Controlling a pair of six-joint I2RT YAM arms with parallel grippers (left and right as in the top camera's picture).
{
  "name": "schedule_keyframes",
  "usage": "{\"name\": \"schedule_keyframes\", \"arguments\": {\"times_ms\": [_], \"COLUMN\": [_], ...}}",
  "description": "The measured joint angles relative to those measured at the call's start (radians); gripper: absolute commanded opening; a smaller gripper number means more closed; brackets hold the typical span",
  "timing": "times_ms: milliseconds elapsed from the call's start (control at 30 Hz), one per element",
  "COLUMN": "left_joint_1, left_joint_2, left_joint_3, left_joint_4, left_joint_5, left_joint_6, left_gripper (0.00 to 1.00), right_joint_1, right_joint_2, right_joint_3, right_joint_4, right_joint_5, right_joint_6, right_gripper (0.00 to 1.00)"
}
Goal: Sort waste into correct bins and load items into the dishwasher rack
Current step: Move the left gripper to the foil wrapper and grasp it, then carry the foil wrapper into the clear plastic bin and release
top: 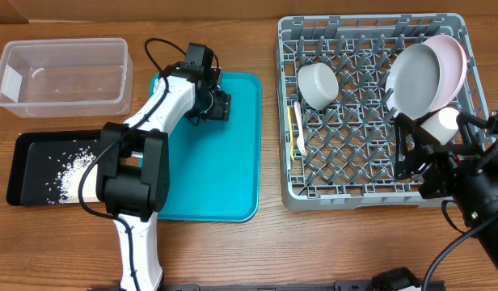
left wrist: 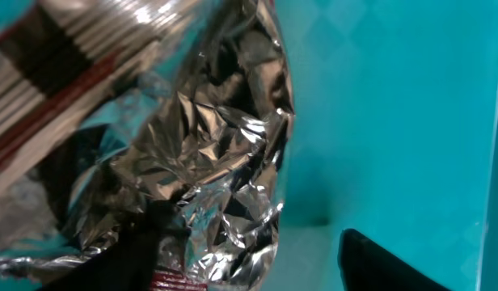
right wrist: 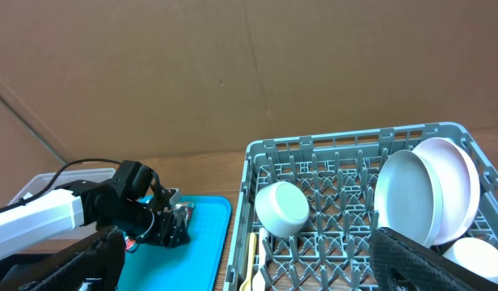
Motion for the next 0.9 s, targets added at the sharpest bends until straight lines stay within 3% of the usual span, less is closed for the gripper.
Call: {"name": "schedule_keyframes", "arguments": {"times_ms": [67, 100, 333, 467, 600, 900], "left_joint_1": [0.000, 0.000, 0.001, 0.009, 0.035, 0.316], "left_joint_2": [0.000, 0.000, 0.001, -0.005, -0.069, -0.175], "left_joint_3": [0.002, 0.002, 0.027, 0.149, 0.253, 0.311], "left_joint_4": [-0.001, -0.003, -0.096, -0.261, -0.319, -0.327], "left_joint_5": [0.000, 0.001, 0.047, 0.065, 0.071, 0.066], "left_joint_6": [-0.003, -0.006, -0.032, -0.061, -0.069, -0.084], "left_gripper": [0.09, 0.04, 0.04, 0.04, 0.04, 0.04], "right_joint_1": [0.000, 0.000, 0.000, 0.000, 0.000, 0.000], "right_joint_2": [0.000, 0.000, 0.000, 0.000, 0.000, 0.000], "right_joint_3": [0.000, 0.000, 0.000, 0.000, 0.000, 0.000], "right_joint_4": [0.000, 0.000, 0.000, 0.000, 0.000, 0.000], "right_joint_5": [0.000, 0.000, 0.000, 0.000, 0.000, 0.000], "right_joint_6": [0.000, 0.000, 0.000, 0.000, 0.000, 0.000], "right_gripper": [1.00, 1.00, 1.00, 1.00, 1.00, 1.00]}}
